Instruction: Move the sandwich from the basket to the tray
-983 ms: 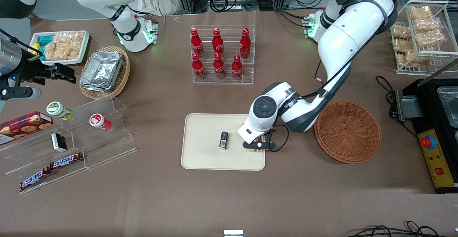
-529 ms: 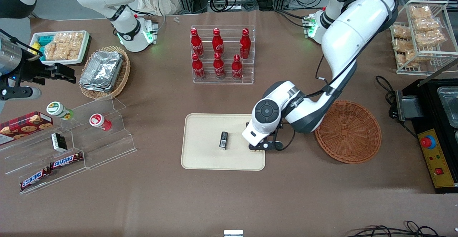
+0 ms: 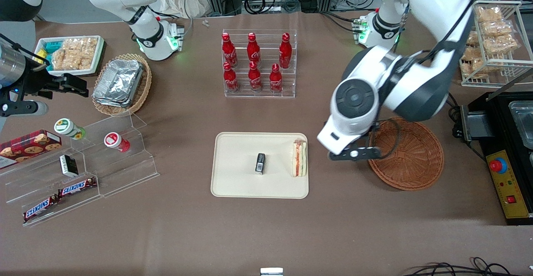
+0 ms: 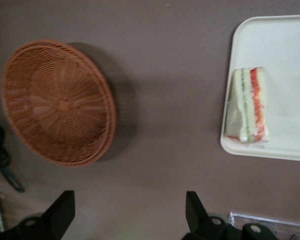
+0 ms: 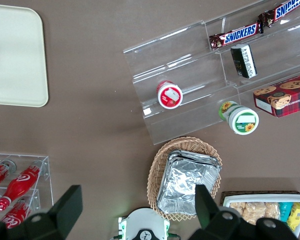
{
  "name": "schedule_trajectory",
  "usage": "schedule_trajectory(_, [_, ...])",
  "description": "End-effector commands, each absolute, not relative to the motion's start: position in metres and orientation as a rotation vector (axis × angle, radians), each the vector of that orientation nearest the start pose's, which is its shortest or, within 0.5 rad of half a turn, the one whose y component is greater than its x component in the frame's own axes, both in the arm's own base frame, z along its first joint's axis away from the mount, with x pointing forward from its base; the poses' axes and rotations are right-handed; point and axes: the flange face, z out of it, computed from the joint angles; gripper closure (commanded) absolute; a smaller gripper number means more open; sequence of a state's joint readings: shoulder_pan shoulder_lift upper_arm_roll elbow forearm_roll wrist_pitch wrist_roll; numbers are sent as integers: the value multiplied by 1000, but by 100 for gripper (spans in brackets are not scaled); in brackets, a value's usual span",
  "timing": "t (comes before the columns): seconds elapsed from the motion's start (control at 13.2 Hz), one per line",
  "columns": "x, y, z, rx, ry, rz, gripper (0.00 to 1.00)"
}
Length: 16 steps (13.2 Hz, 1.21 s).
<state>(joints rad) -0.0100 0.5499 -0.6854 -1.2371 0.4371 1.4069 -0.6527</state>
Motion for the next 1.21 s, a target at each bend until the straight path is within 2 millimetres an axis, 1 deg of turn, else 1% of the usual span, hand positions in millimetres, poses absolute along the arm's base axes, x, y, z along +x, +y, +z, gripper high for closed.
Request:
schedule_trajectory(0.0, [587,-258,526,-2867,-64,207,1])
schedule_trajectory(0.08, [588,-241,533,-2858,-102,218,1])
schedule_trajectory(0.15, [590,-225,536,-2864,-146,258,1])
schedule_trajectory(0.23, [585,-211,549,-2883,-209,294,1])
schedule_trajectory(0.3, [586,-199,554,-2886,-242,296,1])
schedule_trajectory(0.61, [599,-154,556,-2892,-337,310,1])
schedule_trajectory(0.68, [601,-148,558,-2893,-351,309,1])
schedule_trajectory(0.76, [606,-125,559,-2893,-405,316,1])
schedule_trajectory(0.83, [608,-109,559,-2893,-438,323,1])
schedule_trajectory(0.91, [610,-103,558,-2904,-427,335,1])
schedule_trajectory(0.98, [611,-93,558,-2935,-341,364,1])
schedule_trajectory(1.06, [612,-75,556,-2950,-252,402,1])
schedule_trajectory(1.13, [612,-62,558,-2968,-264,421,1])
